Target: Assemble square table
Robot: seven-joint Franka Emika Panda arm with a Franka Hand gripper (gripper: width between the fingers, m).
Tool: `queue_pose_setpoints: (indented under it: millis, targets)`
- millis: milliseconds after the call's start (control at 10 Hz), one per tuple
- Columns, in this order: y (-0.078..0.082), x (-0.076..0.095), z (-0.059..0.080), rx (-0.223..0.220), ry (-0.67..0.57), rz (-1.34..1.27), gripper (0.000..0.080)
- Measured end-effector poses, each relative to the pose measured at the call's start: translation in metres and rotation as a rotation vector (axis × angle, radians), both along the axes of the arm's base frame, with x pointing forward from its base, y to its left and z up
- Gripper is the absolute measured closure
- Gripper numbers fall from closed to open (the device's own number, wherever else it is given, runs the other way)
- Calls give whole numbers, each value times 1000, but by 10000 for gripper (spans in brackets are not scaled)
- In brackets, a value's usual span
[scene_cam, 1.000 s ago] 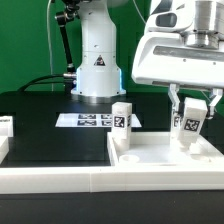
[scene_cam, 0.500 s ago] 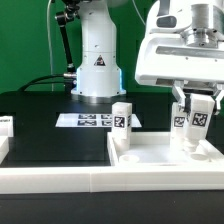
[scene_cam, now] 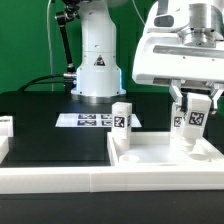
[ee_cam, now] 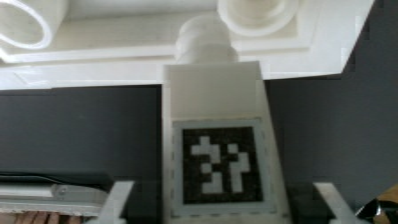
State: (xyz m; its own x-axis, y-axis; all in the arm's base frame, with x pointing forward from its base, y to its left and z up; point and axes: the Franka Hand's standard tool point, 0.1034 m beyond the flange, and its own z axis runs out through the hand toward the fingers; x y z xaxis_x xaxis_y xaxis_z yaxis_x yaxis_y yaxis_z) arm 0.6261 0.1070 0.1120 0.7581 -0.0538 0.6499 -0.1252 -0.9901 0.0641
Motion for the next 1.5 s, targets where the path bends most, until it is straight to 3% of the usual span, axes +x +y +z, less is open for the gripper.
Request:
queue_pose_setpoints:
  millis: [500,800,1500]
  targets:
    - [-18,8,6,91,-6,-26,508]
    - [-18,6,4,87,0,-28,508]
    - [4,3,1,118,8,-13,508]
